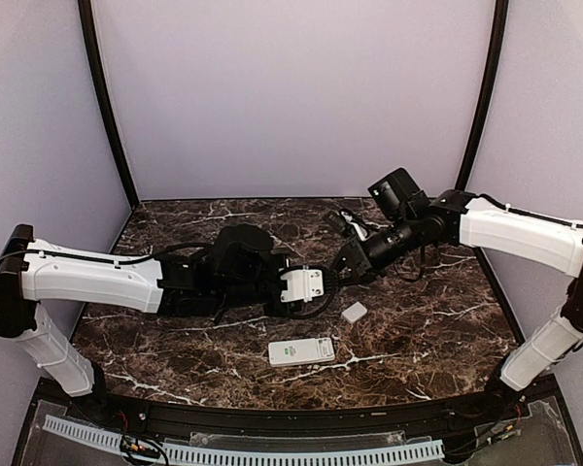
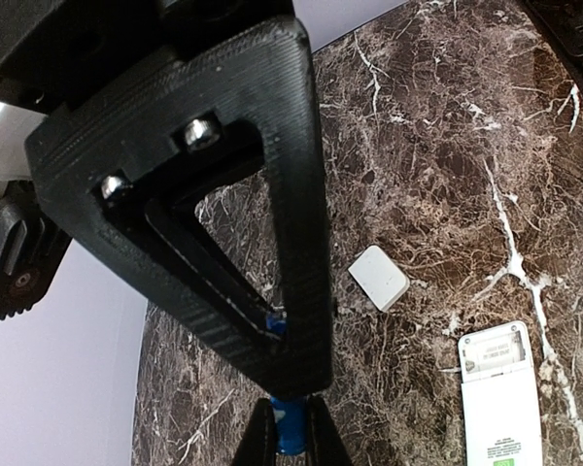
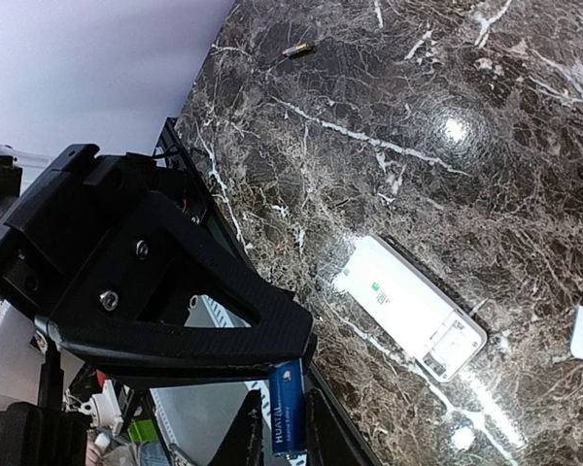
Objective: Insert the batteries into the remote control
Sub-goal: Pass from the left arm to the right
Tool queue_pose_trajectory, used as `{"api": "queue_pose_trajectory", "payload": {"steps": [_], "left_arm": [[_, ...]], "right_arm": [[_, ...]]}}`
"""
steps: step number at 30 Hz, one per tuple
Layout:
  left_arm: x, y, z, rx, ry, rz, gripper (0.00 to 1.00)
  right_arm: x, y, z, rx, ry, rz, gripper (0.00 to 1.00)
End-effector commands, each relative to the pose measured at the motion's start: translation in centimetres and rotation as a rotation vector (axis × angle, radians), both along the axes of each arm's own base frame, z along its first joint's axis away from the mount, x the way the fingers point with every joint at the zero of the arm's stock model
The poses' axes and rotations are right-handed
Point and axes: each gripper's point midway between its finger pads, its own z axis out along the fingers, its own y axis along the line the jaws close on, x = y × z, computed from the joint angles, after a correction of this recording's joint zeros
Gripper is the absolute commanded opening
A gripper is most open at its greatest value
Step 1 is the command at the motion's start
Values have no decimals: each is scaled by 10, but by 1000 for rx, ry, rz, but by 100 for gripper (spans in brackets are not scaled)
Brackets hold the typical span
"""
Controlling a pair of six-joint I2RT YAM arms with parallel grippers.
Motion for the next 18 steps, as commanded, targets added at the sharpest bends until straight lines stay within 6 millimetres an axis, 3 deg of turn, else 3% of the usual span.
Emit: {"api": "queue_pose_trajectory", "payload": {"steps": [1, 4, 8, 10, 11, 13, 15, 18], "left_arm": [[-4, 1, -5, 11, -2, -12, 0], [-4, 1, -5, 8, 1, -8, 0], [-4, 2, -7, 8, 8, -2, 0], [-3, 4, -12, 19, 30, 11, 26], [-3, 5, -15, 25, 39, 22, 52], [-2, 10, -23, 44, 82, 61, 77], [-6, 18, -39, 66, 171, 101, 86], [-24, 34, -74, 155, 339, 128, 90]], "right_arm": [[-3, 7, 5, 36, -9, 26, 8], [-3, 8, 4, 38, 0, 28, 1], [-2, 6, 3, 29, -6, 16, 0], [2, 2, -1, 2, -21, -15, 0], [4, -1, -4, -18, -25, -37, 0], [10, -9, -15, -71, -37, -92, 0], [15, -19, -32, -135, -33, -169, 0], [11, -26, -59, -196, -10, -228, 0]]}}
